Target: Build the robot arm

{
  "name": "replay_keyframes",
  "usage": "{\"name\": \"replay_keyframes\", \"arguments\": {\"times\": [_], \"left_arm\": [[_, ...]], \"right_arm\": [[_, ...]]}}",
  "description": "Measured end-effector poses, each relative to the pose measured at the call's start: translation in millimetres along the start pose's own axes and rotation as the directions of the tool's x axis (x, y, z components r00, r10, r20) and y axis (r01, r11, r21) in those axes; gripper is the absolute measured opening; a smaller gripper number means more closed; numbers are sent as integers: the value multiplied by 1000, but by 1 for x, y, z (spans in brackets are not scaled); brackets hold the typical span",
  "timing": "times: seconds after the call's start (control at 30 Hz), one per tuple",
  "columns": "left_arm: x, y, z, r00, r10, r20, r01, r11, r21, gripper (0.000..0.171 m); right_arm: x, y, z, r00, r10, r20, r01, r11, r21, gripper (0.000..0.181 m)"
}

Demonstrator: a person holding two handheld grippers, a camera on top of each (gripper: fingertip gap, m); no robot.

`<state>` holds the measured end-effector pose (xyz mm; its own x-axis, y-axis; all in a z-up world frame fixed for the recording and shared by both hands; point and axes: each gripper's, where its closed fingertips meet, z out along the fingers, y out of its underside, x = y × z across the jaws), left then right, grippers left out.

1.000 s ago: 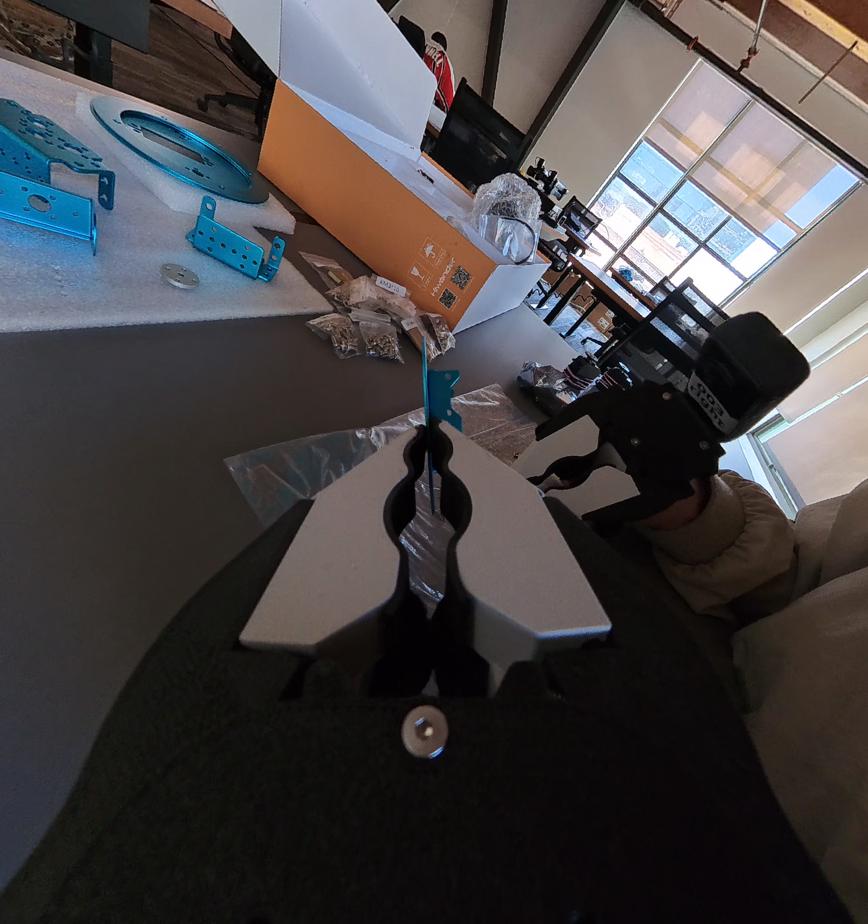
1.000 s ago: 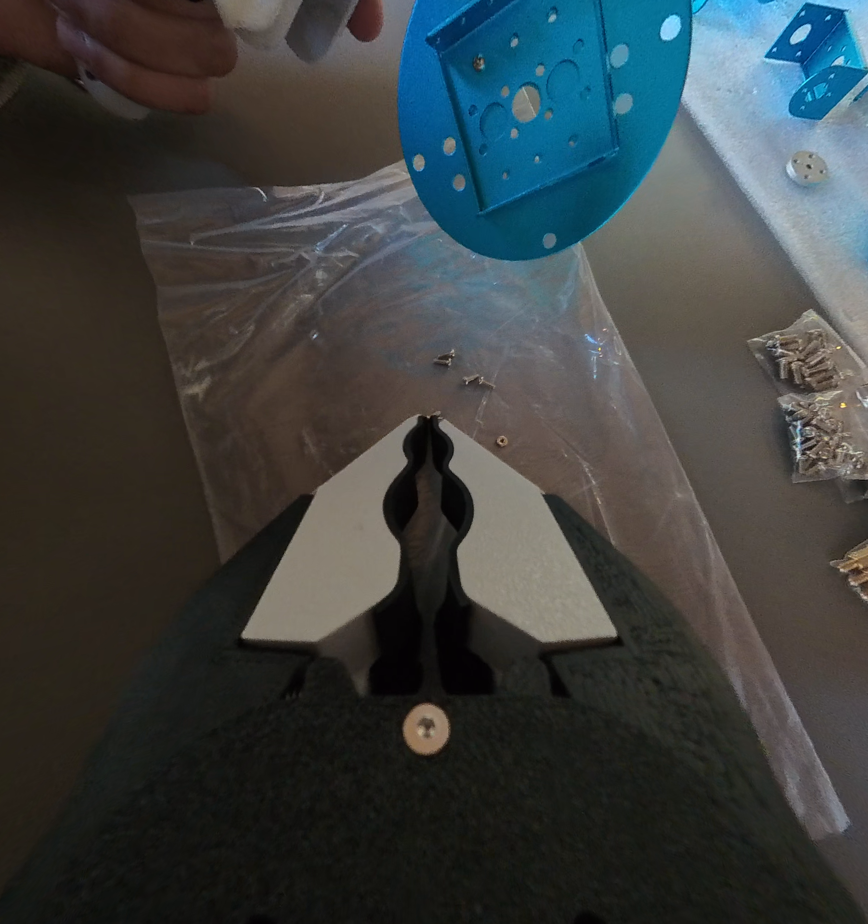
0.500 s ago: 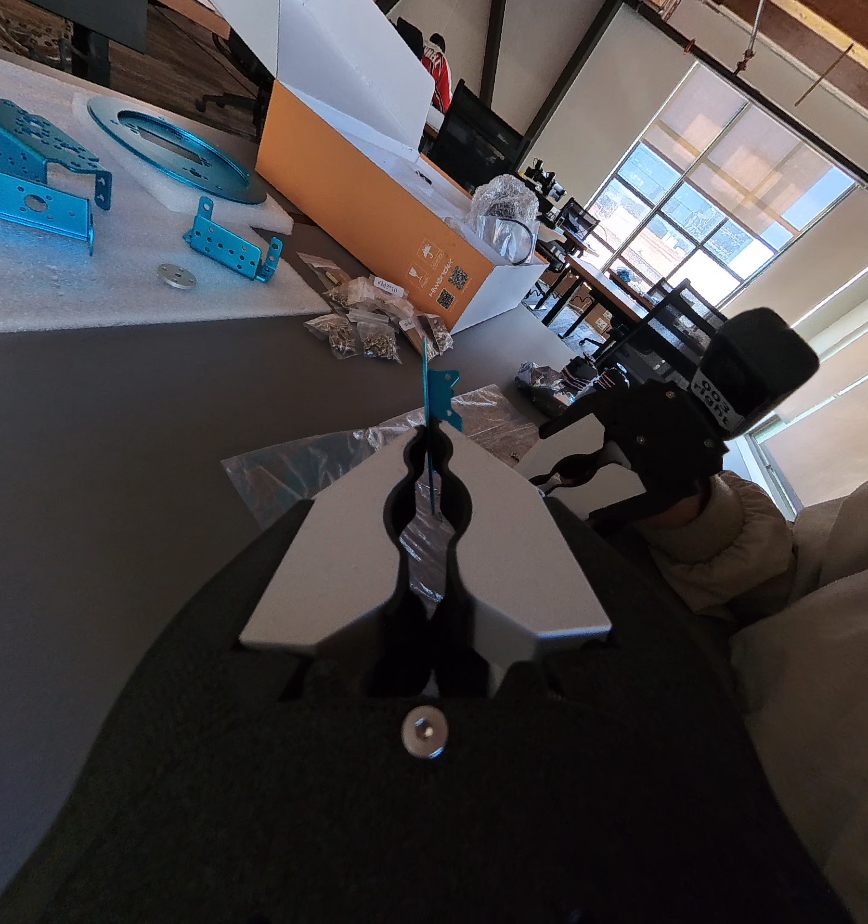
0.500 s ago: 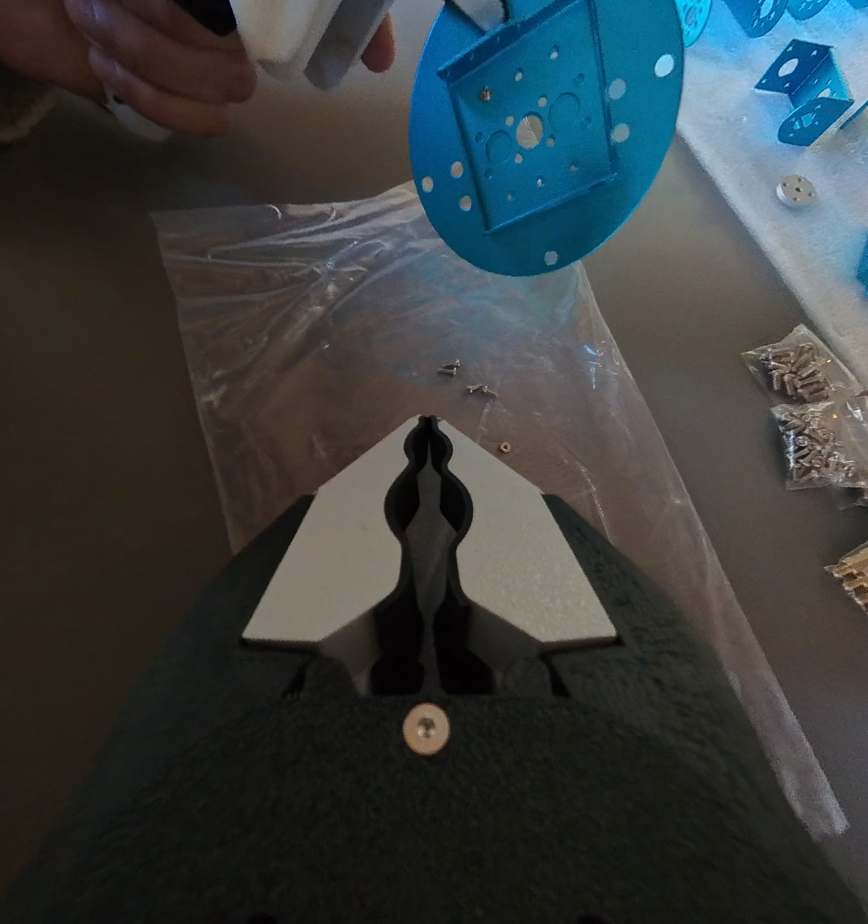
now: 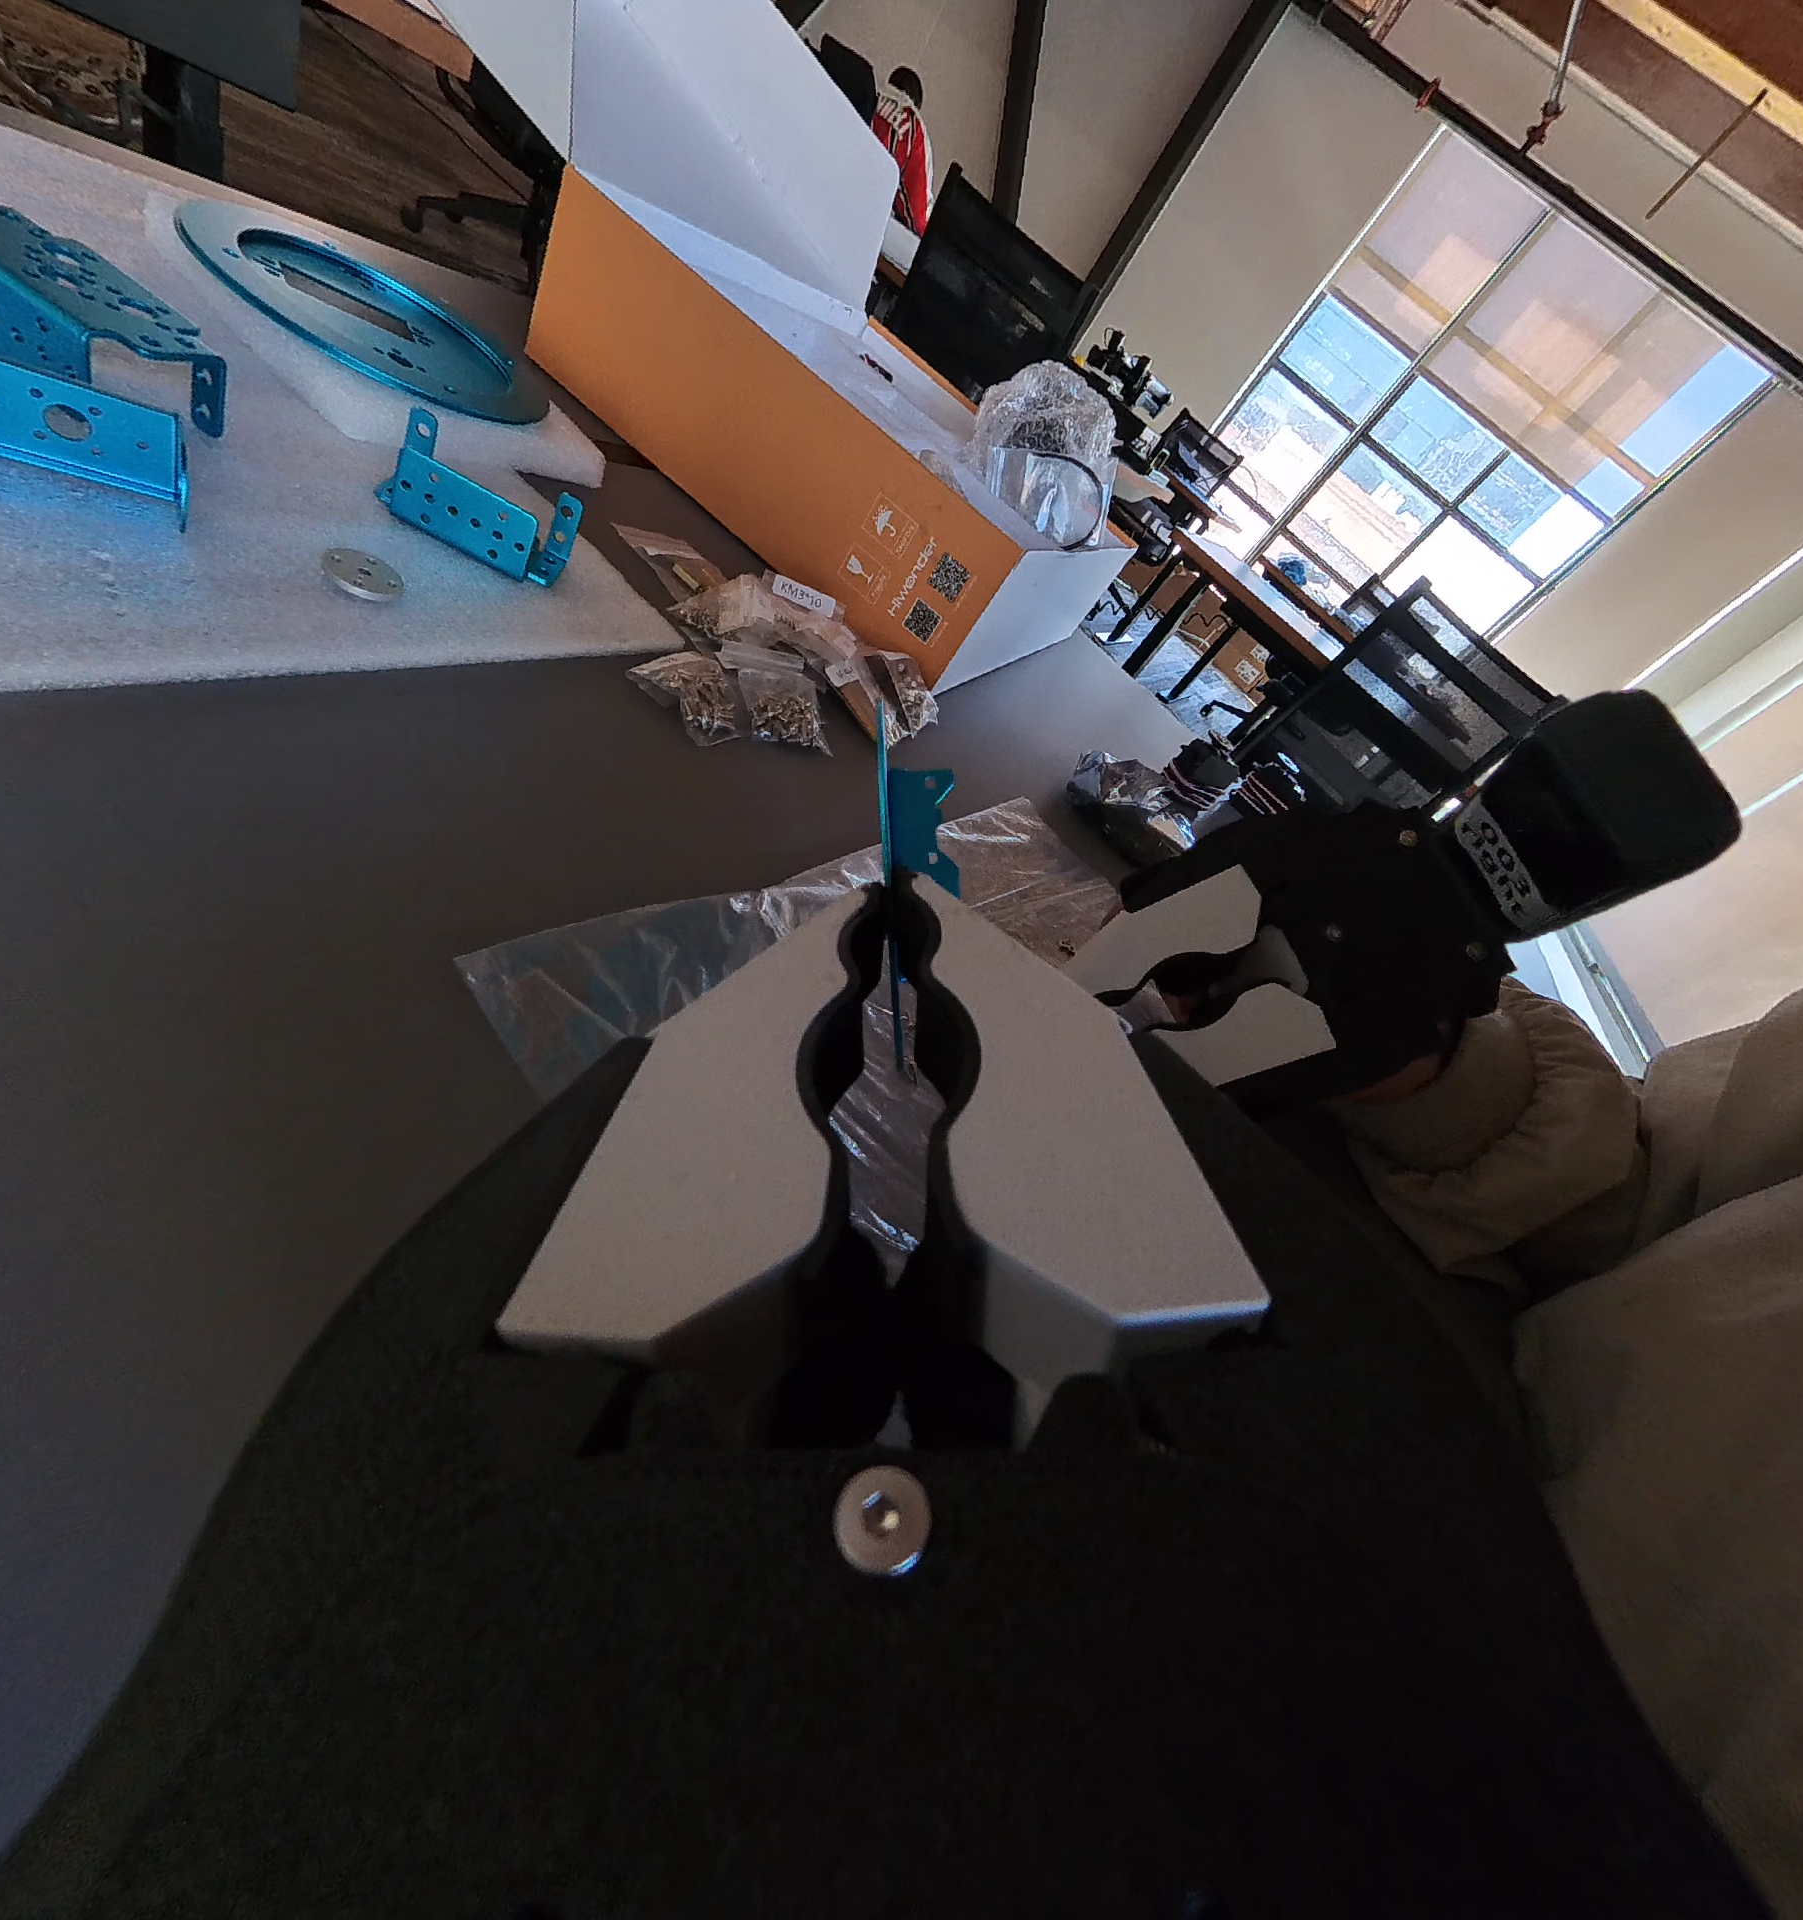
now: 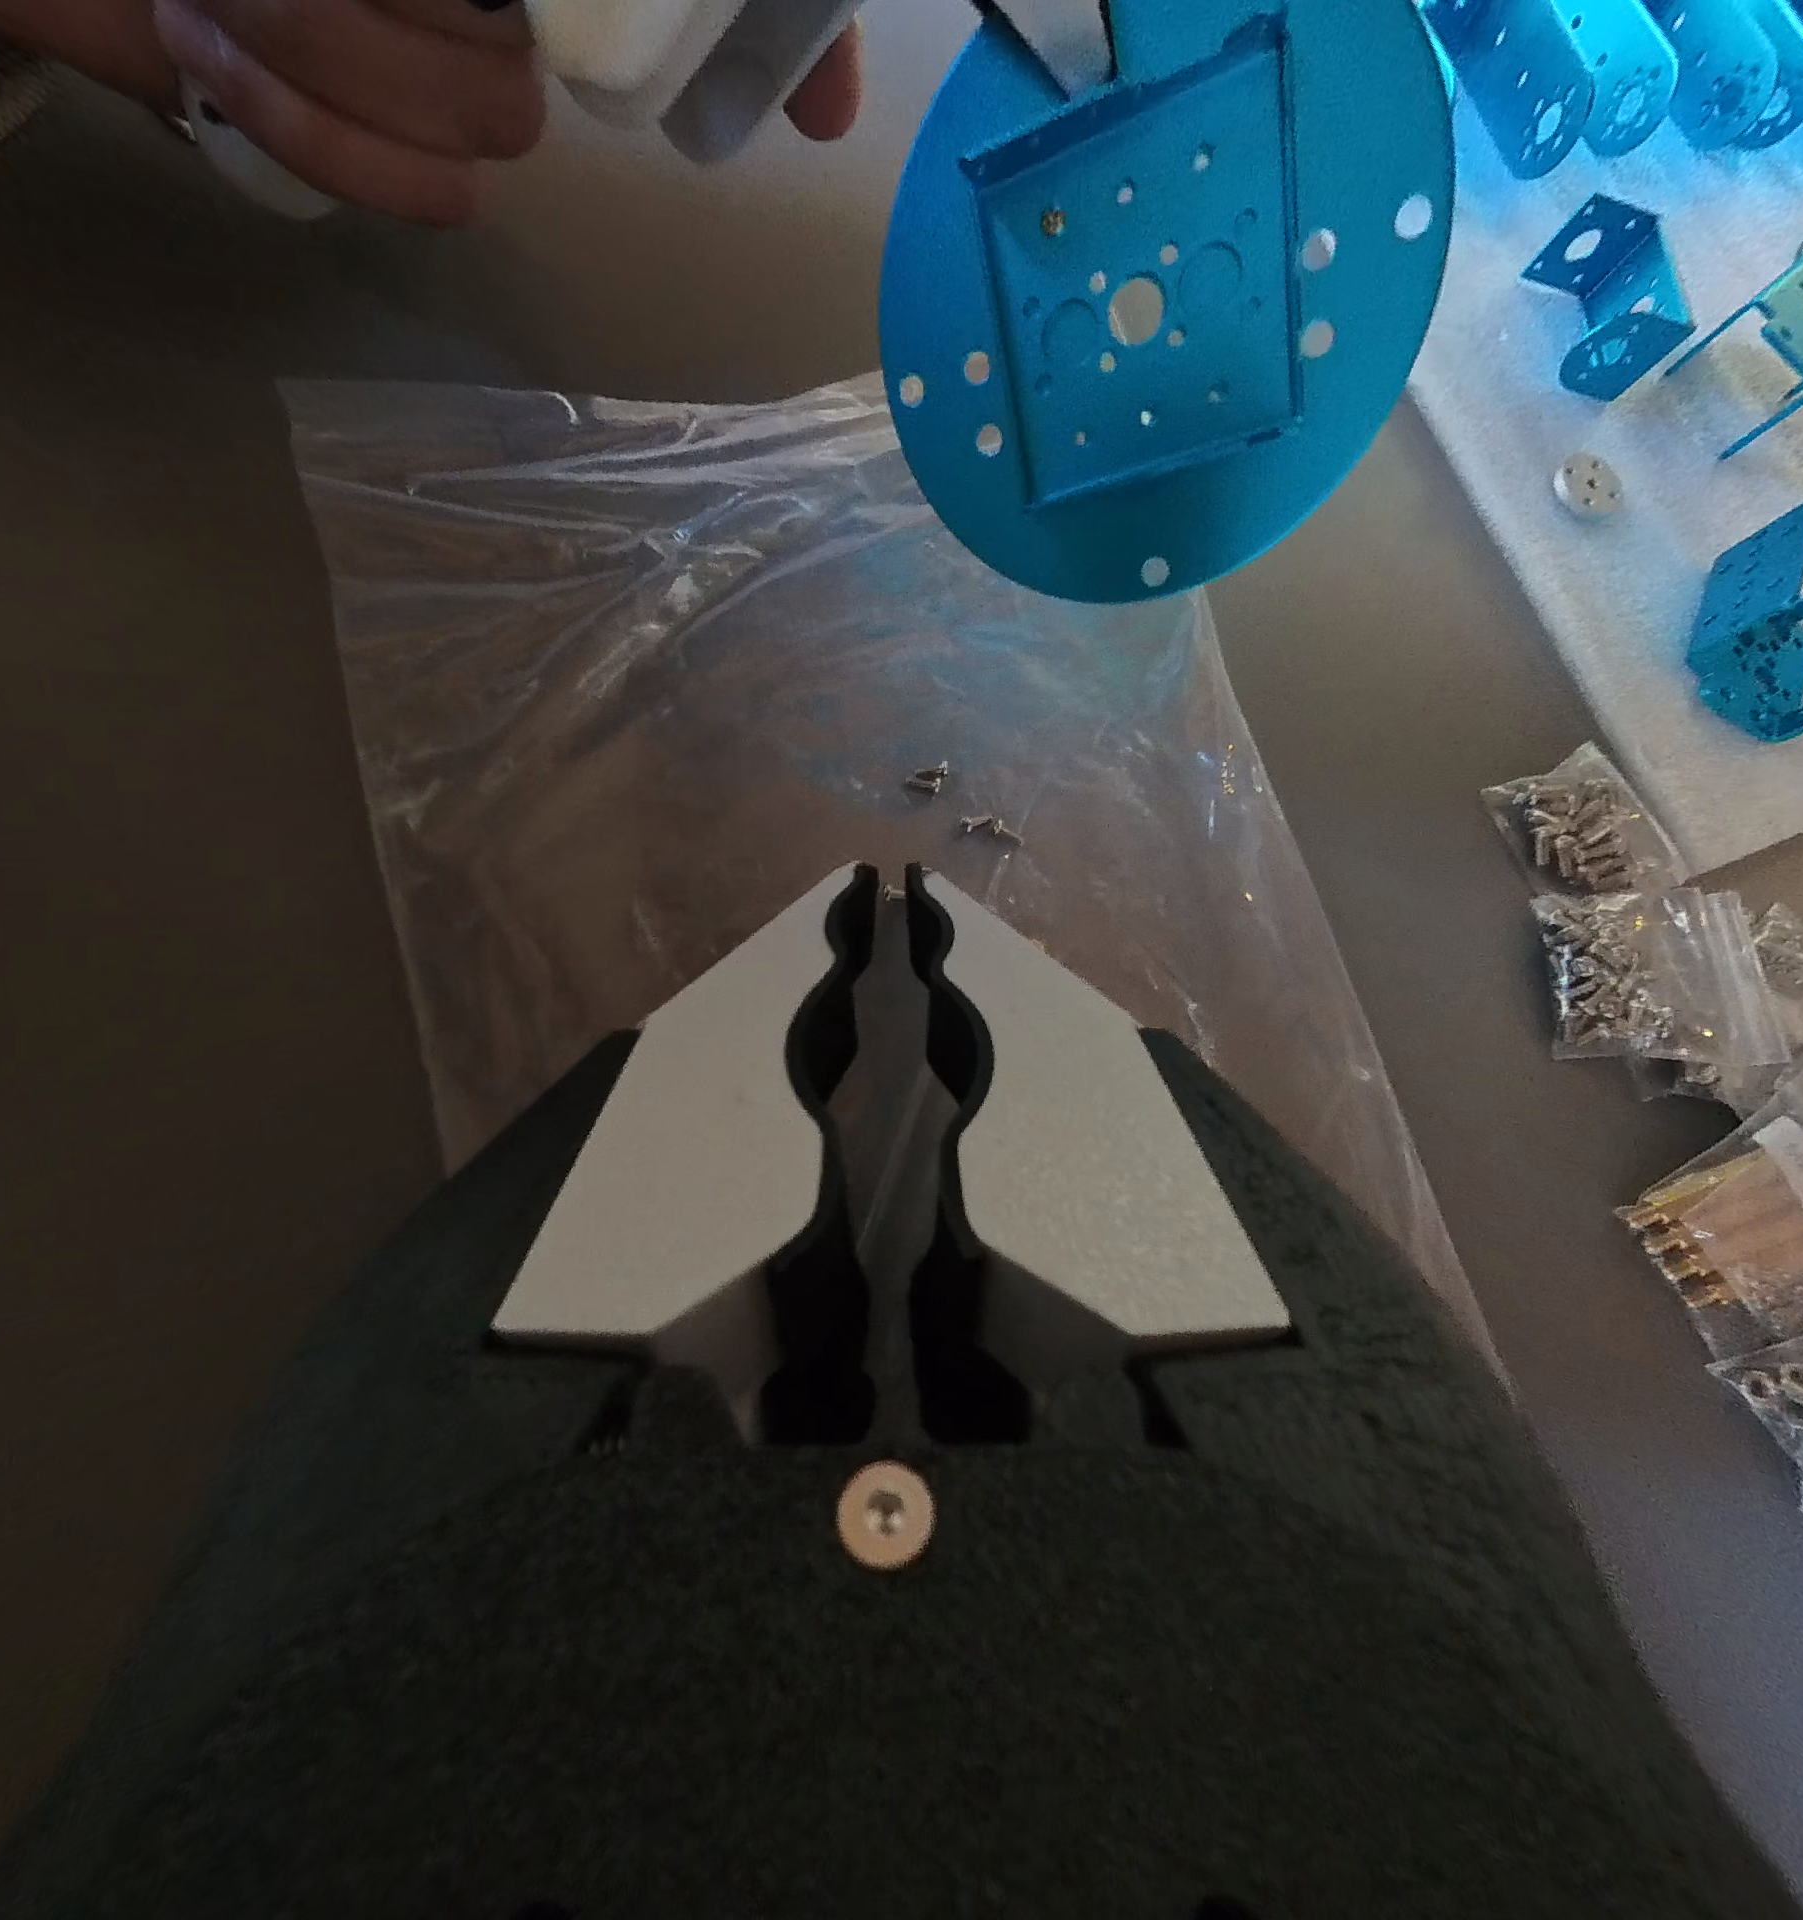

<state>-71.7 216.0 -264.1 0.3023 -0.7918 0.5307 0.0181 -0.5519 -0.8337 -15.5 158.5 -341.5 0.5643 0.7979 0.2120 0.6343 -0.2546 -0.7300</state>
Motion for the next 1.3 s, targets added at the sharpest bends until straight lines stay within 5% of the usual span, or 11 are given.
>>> {"name": "replay_keyframes", "arguments": {"times": [0.77, 0.93, 1.03, 1.17, 1.3], "left_arm": [[-1, 1, 1, 1000, -1, 1, 1, 1000, -2, 0], [-1, 2, 1, 1000, -1, 0, 1, 1000, -8, 0], [0, 5, 2, 1000, -8, -3, 8, 1000, -16, 0], [-1, 7, 3, 999, -51, -9, 50, 998, -26, 0], [-4, 9, 3, 998, -60, -2, 60, 998, -35, 0]], "right_arm": [[5, 2, 2, 974, -187, -131, 182, 982, -47, 0], [6, -20, -10, 982, 175, 66, -183, 973, 139, 0], [13, -38, -24, 840, 446, 310, -520, 825, 221, 0], [17, -37, -27, 705, 555, 441, -678, 711, 188, 0], [7, -16, -18, 902, 340, 266, -377, 920, 103, 4]]}}
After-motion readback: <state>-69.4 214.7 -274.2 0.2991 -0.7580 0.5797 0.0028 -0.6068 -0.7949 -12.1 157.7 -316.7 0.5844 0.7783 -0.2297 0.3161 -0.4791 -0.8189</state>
